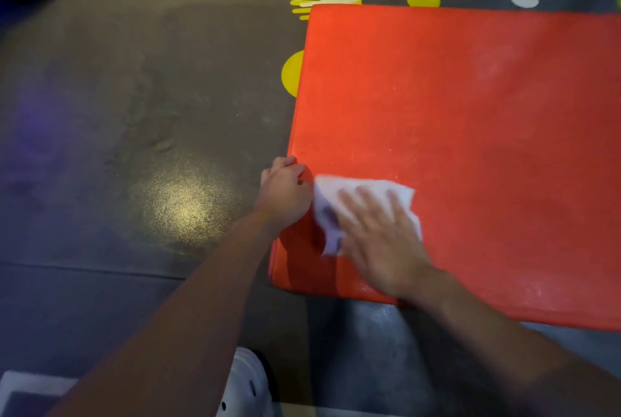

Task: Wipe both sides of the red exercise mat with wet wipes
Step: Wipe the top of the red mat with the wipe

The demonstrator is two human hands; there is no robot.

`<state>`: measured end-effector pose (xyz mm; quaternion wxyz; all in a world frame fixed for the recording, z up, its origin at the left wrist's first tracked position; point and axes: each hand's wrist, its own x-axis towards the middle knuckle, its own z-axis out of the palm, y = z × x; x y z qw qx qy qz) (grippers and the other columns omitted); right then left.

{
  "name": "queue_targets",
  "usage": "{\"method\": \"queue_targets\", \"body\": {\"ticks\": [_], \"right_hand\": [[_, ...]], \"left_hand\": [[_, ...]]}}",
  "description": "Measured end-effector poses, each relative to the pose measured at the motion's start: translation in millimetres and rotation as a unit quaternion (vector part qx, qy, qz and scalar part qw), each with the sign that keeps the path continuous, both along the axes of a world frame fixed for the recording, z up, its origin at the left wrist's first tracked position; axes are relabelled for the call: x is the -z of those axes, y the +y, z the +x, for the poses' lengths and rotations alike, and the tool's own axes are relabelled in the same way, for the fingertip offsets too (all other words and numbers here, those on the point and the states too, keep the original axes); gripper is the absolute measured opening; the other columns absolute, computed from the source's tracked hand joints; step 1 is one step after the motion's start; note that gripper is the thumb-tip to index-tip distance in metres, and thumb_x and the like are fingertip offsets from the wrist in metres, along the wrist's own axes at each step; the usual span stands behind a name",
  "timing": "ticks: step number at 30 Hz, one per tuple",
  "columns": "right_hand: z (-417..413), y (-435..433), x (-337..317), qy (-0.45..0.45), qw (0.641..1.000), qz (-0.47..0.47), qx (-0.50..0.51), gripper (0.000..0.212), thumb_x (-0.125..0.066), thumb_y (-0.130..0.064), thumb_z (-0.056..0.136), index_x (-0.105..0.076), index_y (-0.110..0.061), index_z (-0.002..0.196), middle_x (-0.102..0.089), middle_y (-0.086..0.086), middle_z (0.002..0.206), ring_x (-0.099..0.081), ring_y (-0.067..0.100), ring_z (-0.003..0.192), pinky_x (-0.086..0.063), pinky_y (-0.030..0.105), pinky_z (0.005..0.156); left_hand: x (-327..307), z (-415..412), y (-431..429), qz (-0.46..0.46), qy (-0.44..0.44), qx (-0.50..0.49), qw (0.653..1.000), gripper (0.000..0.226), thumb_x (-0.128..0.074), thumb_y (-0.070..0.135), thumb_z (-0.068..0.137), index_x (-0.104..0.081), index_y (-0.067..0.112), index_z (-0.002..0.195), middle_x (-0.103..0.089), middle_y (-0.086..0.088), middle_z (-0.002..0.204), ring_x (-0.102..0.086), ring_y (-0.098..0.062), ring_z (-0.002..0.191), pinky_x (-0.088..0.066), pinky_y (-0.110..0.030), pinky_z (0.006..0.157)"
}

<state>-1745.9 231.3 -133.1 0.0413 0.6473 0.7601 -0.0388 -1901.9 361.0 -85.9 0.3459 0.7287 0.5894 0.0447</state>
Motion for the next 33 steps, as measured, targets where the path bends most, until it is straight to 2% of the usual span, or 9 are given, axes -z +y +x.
{"method": "queue_targets", "body": {"ticks": [3, 8, 13, 18, 21, 23, 28, 31, 33], "right_hand": [[-6, 11, 0, 0.024, 0.985, 0.015, 0.168, 0.062, -0.028, -0.041, 0.092, -0.04, -0.022, 0.15, -0.03, 0.008, 0.16, -0.024, 0.035, 0.148, -0.014, 0.062, 0.117], [-27, 11, -6, 0.053, 0.996, -0.012, -0.069, 0.062, -0.035, -0.045, 0.093, -0.04, -0.022, 0.15, -0.032, 0.009, 0.159, -0.025, 0.032, 0.145, -0.016, 0.054, 0.118], [4, 47, 2, 0.037, 0.982, 0.028, 0.185, 0.064, -0.026, -0.041, 0.092, -0.037, -0.02, 0.151, -0.026, 0.008, 0.161, -0.022, 0.033, 0.149, -0.01, 0.057, 0.117], [-10, 40, 1, 0.049, 0.998, 0.001, -0.048, 0.062, -0.036, -0.042, 0.091, -0.042, -0.019, 0.148, -0.039, 0.009, 0.155, -0.034, 0.031, 0.143, -0.021, 0.054, 0.116], [34, 65, 4, 0.031, 0.991, 0.026, 0.125, 0.063, -0.022, -0.045, 0.096, -0.031, -0.022, 0.154, -0.023, 0.004, 0.163, -0.018, 0.026, 0.151, -0.008, 0.05, 0.119], [15, 68, 5, 0.039, 0.977, 0.027, 0.208, 0.066, -0.025, -0.042, 0.092, -0.033, -0.018, 0.153, -0.024, 0.008, 0.162, -0.019, 0.031, 0.15, -0.007, 0.055, 0.118], [12, 63, 1, 0.042, 0.998, -0.015, -0.036, 0.061, -0.028, -0.043, 0.093, -0.042, -0.025, 0.149, -0.031, 0.004, 0.16, -0.027, 0.027, 0.148, -0.018, 0.055, 0.118], [46, 88, 1, 0.046, 0.986, 0.006, 0.158, 0.062, -0.012, -0.046, 0.095, -0.022, -0.034, 0.155, -0.009, 0.0, 0.166, -0.007, 0.025, 0.152, -0.001, 0.052, 0.119], [23, 91, 3, 0.051, 0.98, 0.008, 0.193, 0.064, -0.016, -0.045, 0.091, -0.024, -0.037, 0.154, -0.012, 0.003, 0.165, -0.008, 0.029, 0.152, 0.0, 0.059, 0.117]], "left_hand": [[0, 0, 1, -0.004, 0.005, 0.011, 1.0, 0.045, -0.043, 0.005, 0.093, -0.056, 0.011, 0.136, -0.03, -0.006, 0.157, -0.027, -0.032, 0.14, -0.015, -0.021, 0.109], [-5, 5, 6, -0.003, 0.015, 0.013, 1.0, 0.046, -0.041, -0.002, 0.089, -0.061, 0.008, 0.129, -0.031, -0.006, 0.155, -0.029, -0.031, 0.136, -0.017, -0.019, 0.101], [-2, -1, 19, -0.014, 0.017, 0.034, 0.999, 0.047, -0.045, -0.004, 0.084, -0.065, 0.008, 0.124, -0.046, -0.011, 0.139, -0.042, -0.03, 0.131, -0.027, -0.027, 0.112], [-11, -4, 37, -0.009, 0.043, 0.086, 0.995, 0.039, -0.05, -0.002, 0.075, -0.065, 0.012, 0.108, -0.056, -0.011, 0.112, -0.057, -0.03, 0.109, -0.047, -0.038, 0.092], [-12, -1, 44, 0.0, 0.087, 0.123, 0.989, 0.019, -0.048, -0.002, 0.076, -0.054, 0.016, 0.078, -0.049, -0.01, 0.097, -0.057, -0.034, 0.093, -0.039, -0.032, 0.07], [-12, 1, 46, 0.009, 0.105, 0.132, 0.986, 0.016, -0.05, -0.001, 0.08, -0.06, 0.011, 0.079, -0.045, -0.008, 0.097, -0.055, -0.03, 0.089, -0.035, -0.028, 0.069], [-14, 2, 47, 0.006, 0.108, 0.153, 0.982, 0.02, -0.049, 0.006, 0.083, -0.068, 0.012, 0.087, -0.043, -0.008, 0.1, -0.056, -0.031, 0.096, -0.045, -0.029, 0.082], [-10, 4, 46, 0.013, 0.125, 0.147, 0.981, 0.027, -0.048, 0.004, 0.078, -0.07, 0.014, 0.092, -0.045, -0.01, 0.124, -0.049, -0.033, 0.116, -0.043, -0.043, 0.102], [-11, 9, 45, 0.021, 0.125, 0.156, 0.98, 0.031, -0.05, 0.001, 0.08, -0.071, 0.009, 0.101, -0.036, -0.009, 0.149, -0.043, -0.03, 0.132, -0.035, -0.037, 0.111]]}}
